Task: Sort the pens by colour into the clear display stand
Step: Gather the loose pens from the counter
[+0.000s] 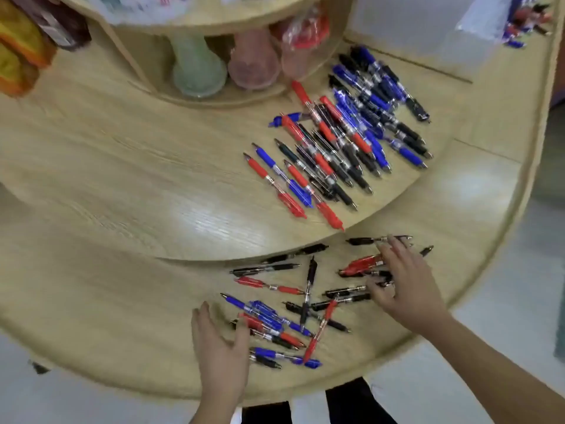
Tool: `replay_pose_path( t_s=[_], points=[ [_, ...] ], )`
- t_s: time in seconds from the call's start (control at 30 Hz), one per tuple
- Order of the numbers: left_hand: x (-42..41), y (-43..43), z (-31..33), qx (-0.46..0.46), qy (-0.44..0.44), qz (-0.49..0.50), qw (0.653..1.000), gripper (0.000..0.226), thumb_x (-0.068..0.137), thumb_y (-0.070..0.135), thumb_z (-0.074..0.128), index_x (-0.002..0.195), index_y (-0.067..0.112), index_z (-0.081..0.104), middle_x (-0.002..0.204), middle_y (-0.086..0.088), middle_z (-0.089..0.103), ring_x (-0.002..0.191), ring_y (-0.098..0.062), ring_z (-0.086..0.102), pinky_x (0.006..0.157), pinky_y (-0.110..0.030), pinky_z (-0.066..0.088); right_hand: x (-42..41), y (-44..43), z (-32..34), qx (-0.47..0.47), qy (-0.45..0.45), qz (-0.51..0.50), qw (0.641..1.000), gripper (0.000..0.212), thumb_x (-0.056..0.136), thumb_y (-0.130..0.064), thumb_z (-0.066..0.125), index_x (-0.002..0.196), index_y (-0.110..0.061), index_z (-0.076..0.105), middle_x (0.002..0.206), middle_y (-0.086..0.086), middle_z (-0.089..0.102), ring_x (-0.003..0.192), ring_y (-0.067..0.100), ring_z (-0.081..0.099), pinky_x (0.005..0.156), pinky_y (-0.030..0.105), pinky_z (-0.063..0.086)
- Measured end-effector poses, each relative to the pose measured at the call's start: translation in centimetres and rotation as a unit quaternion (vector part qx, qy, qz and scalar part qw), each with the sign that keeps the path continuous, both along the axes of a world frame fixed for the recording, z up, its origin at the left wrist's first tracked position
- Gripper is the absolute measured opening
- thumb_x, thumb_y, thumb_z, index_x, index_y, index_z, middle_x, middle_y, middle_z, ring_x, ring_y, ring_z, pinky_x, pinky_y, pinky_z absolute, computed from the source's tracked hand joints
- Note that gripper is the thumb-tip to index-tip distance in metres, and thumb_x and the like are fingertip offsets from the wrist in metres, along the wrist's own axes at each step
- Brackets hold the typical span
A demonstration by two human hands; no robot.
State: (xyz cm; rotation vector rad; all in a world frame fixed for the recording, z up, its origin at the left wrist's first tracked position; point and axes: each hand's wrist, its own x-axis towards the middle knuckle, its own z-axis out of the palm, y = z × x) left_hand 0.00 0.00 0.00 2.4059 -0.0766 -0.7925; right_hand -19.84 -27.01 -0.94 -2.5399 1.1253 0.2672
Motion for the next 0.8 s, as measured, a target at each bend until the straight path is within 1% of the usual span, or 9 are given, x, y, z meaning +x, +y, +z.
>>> replay_pose_path(
  t_s=[0.07,0.13,0.2,0.3,0.4,0.47,0.57,0.67,0.8],
  points=[
    [-1.4,0.0,-1.8,0.043,-0.015,-0.131,0.99,0.1,0.08,0.049,0.07,0.155,0.023,0.009,0.164,0.0,-0.001,0.151,-0.018,0.002,0.122,-0.041,0.012,-0.9,-1.3,-1.4,-0.014,0.059,0.062,0.996,0.092,0.078,-0.073,0.045,0.152,-0.022,0.028,0.162,0.005,0.018,0.15,0.029,0.01,0.117,0.056,0.02],
    [-2.4,1.5,-3.7,0.075,-0.067,-0.299,0.949,0.115,0.069,0.071,0.065,0.156,0.025,0.007,0.164,-0.003,-0.007,0.151,-0.023,-0.003,0.122,-0.042,0.006,-1.9,-3.1,-2.4,-0.036,0.098,0.109,0.989,0.105,0.072,-0.085,0.04,0.155,-0.026,0.016,0.164,0.003,0.006,0.151,0.026,-0.002,0.118,0.059,0.011],
    [-3.0,3.1,-5.2,0.098,-0.095,-0.402,0.905,0.123,0.062,0.087,0.053,0.157,0.021,0.009,0.164,-0.012,-0.004,0.151,-0.03,-0.002,0.122,-0.045,0.0,-2.6,-4.4,-2.9,-0.042,0.112,0.138,0.983,0.111,0.069,-0.091,0.035,0.156,-0.025,0.013,0.164,0.004,0.002,0.151,0.026,-0.005,0.117,0.063,0.008],
    [-2.6,4.8,-6.8,0.124,-0.153,-0.494,0.847,0.126,0.061,0.095,0.043,0.155,0.015,0.016,0.162,-0.021,0.007,0.15,-0.037,0.005,0.12,-0.052,0.0,-3.4,-6.1,-3.4,-0.03,0.131,0.175,0.975,0.115,0.069,-0.094,0.026,0.155,-0.018,0.018,0.164,0.008,0.008,0.151,0.03,0.0,0.114,0.067,0.009],
    [-1.6,4.7,-7.7,0.106,-0.201,-0.545,0.807,0.121,0.066,0.094,0.04,0.155,0.017,0.015,0.162,-0.022,0.008,0.149,-0.039,0.005,0.12,-0.055,-0.001,-3.9,-6.0,-4.7,-0.026,0.116,0.183,0.976,0.114,0.072,-0.092,0.027,0.153,-0.012,0.024,0.162,0.014,0.016,0.15,0.035,0.009,0.113,0.067,0.013],
    [-1.2,3.6,-7.9,0.084,-0.221,-0.556,0.797,0.12,0.067,0.092,0.043,0.156,0.019,0.011,0.162,-0.021,0.01,0.149,-0.039,0.007,0.121,-0.053,0.0,-3.7,-5.3,-5.4,-0.035,0.086,0.158,0.983,0.112,0.072,-0.088,0.034,0.153,-0.011,0.022,0.161,0.017,0.016,0.15,0.036,0.008,0.114,0.066,0.013],
    [-1.1,1.5,-8.2,0.04,-0.232,-0.582,0.778,0.115,0.07,0.09,0.045,0.156,0.021,0.014,0.162,-0.018,0.011,0.15,-0.038,0.009,0.118,-0.057,0.009,-3.0,-3.8,-5.9,-0.044,0.05,0.141,0.988,0.112,0.073,-0.083,0.041,0.155,-0.011,0.017,0.162,0.016,0.013,0.15,0.035,0.005,0.117,0.062,0.012],
    [-1.0,-0.6,-8.3,0.014,-0.239,-0.611,0.754,0.109,0.071,0.089,0.045,0.154,0.022,0.021,0.162,-0.017,0.015,0.149,-0.038,0.012,0.115,-0.061,0.017,-2.1,-1.7,-6.1,-0.046,0.036,0.142,0.988,0.108,0.076,-0.083,0.036,0.154,-0.01,0.019,0.159,0.019,0.019,0.15,0.036,0.009,0.116,0.062,0.015],
    [-1.4,-3.2,-7.6,0.028,-0.239,-0.643,0.727,0.107,0.075,0.088,0.041,0.155,0.021,0.021,0.162,-0.017,0.014,0.149,-0.038,0.011,0.115,-0.061,0.017,-0.3,2.0,-5.6,-0.035,0.04,0.149,0.987,0.103,0.079,-0.085,0.033,0.15,-0.01,0.032,0.149,0.024,0.035,0.146,0.04,0.021,0.113,0.067,0.014]
  ],
)
